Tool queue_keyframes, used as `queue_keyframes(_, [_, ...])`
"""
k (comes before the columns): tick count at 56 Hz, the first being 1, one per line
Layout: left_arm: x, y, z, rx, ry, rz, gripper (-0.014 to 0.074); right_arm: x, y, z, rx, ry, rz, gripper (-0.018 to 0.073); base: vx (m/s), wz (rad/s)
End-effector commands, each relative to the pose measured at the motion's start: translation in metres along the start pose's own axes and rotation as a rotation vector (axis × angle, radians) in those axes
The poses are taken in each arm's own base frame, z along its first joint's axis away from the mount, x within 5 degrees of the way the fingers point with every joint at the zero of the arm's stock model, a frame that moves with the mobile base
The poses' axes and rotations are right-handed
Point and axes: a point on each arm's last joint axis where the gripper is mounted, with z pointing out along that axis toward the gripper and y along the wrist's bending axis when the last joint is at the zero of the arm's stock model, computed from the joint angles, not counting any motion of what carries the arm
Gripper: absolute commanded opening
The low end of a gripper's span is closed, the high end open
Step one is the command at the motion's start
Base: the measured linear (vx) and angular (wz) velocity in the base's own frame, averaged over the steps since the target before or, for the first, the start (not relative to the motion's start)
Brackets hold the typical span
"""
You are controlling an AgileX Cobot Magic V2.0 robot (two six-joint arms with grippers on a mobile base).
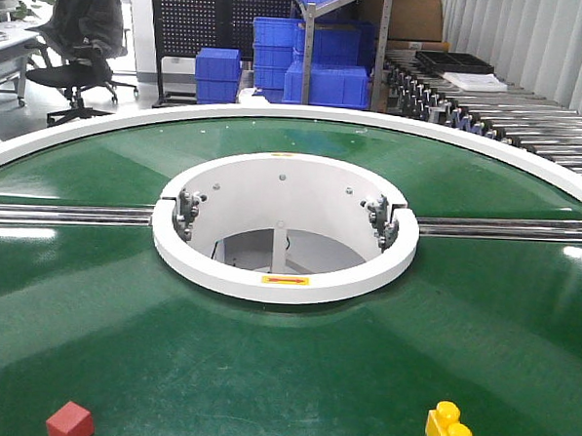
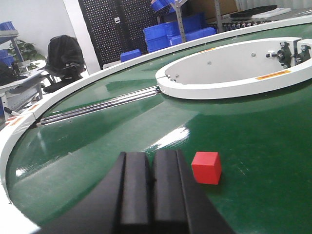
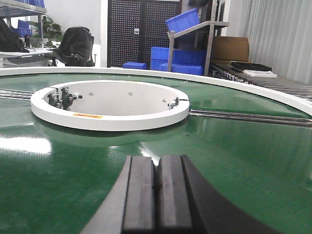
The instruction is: Pick red and yellow blocks into blue bin
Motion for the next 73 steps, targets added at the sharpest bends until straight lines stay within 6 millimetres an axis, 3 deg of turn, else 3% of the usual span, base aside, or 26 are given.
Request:
queue_keyframes(1, [-0.013,0.004,-0.003,-0.033,-0.109,-0.006,0.0002,-0.006,0.000,-0.001,0.007,-0.087,-0.005,-0.0010,0.00,0.00])
queue_keyframes(34, [-0.015,0.004,-0.003,-0.041,-0.129,0.015,0.0002,-0.009,-0.001,-0.001,0.010,-0.120,-0.001,-0.0010,0.00,0.00])
queue_keyframes(39, [-0.019,0.006,-0.003,-0.060,-0.168,0.098,0.0002,-0.013,-0.001,-0.002,0.014,-0.159,-0.001,-0.0010,0.00,0.00])
queue_keyframes(55, [-0.022,0.006,-0.004,-0.070,-0.190,0.115,0.0002,-0.028,-0.003,-0.006,0.032,-0.331,-0.001,-0.0010,0.00,0.00])
queue_keyframes(66, [-0.031,0.011,-0.007,-0.077,-0.292,-0.226,0.0002,-0.030,-0.003,-0.007,0.035,-0.359,0.001,-0.0010,0.00,0.00])
queue_keyframes(73, [-0.049,0.020,-0.013,-0.092,-0.455,-0.445,0.0002,-0.052,-0.006,-0.010,0.041,-0.401,0.070,-0.0010,0.00,0.00])
